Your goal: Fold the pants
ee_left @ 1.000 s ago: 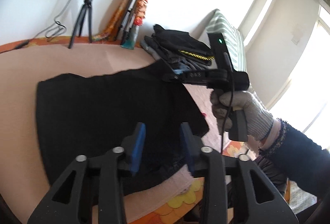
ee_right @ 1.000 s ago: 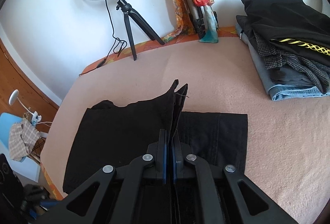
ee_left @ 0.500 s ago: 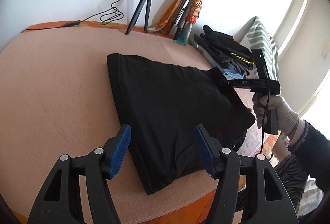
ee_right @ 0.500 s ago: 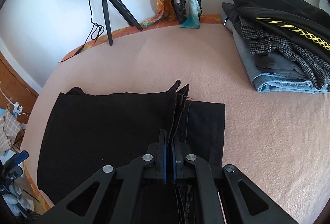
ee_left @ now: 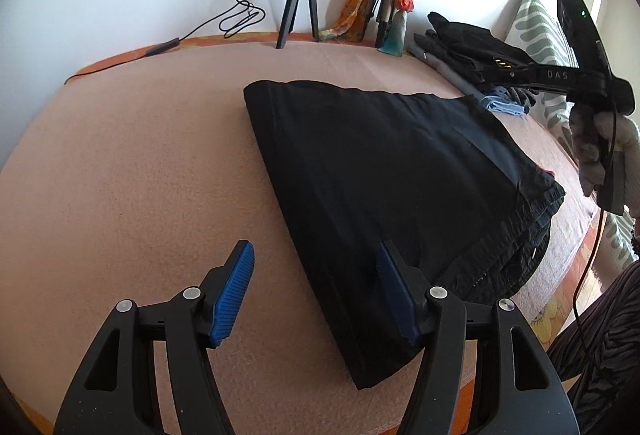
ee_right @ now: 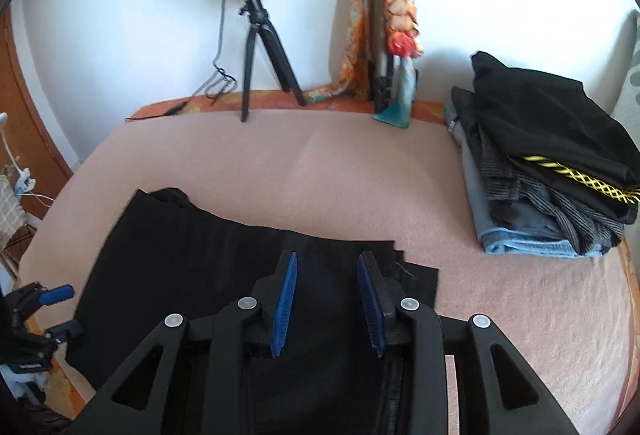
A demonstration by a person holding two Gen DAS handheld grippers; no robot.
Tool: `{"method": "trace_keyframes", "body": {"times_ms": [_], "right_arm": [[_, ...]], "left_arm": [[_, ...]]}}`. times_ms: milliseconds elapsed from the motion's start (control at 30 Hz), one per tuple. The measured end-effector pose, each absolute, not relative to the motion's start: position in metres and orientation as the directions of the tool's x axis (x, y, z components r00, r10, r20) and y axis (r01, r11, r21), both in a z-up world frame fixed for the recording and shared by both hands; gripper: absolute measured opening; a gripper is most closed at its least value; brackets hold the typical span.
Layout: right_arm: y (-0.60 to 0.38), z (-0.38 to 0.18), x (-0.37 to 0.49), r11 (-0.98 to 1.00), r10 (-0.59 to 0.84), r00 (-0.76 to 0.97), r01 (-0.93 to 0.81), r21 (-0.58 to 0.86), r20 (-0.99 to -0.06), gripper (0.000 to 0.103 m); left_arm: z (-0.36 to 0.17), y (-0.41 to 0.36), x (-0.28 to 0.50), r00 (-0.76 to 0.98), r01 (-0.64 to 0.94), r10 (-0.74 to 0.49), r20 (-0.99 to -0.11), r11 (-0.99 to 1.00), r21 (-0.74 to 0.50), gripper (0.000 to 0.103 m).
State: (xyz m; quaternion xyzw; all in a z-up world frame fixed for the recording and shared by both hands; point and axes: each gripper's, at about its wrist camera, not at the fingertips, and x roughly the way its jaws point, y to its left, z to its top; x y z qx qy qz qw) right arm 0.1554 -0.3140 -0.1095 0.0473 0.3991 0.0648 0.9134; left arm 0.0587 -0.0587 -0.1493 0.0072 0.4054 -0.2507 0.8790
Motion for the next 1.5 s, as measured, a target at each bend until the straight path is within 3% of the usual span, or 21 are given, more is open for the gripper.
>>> {"method": "trace_keyframes", "body": {"times_ms": [200,400,800,1200,1500], "right_arm": [[-0.235,-0.112,0.175,0.913,0.402,0.572,-0.308,0.267,-0.715,0.029],[-0.153,-0.131,0.207,0.864,0.449,0.459,-0.44,0.243,-0.766,0.026],[-0.09,-0.167,0.276,0.894,0.336,0.375,-0.415,0.167,-0.864,0.024],[-0.079,-0.163,0.296,0.91,0.332,0.306,-0.353,0.218,-0.892,0.031],[-0.074,-0.155,0.273,0.918,0.242,0.18,-0.36,0.165,-0.953,0.045]], "left_arm": [[-0.156,-0.056,0.056,0.534,0.445,-0.436,-0.724,0.873,-0.199,0.063],[-0.164,-0.049,0.055,0.515,0.447,-0.456,-0.726,0.865,-0.227,0.063],[-0.164,-0.039,0.061,0.489,0.422,-0.511,-0.707,0.848,-0.321,0.063],[-0.171,-0.027,0.063,0.388,0.327,-0.733,-0.558,0.676,-0.66,0.062],[-0.151,-0.041,0.05,0.427,0.392,-0.727,-0.537,0.684,-0.615,0.061]]}}
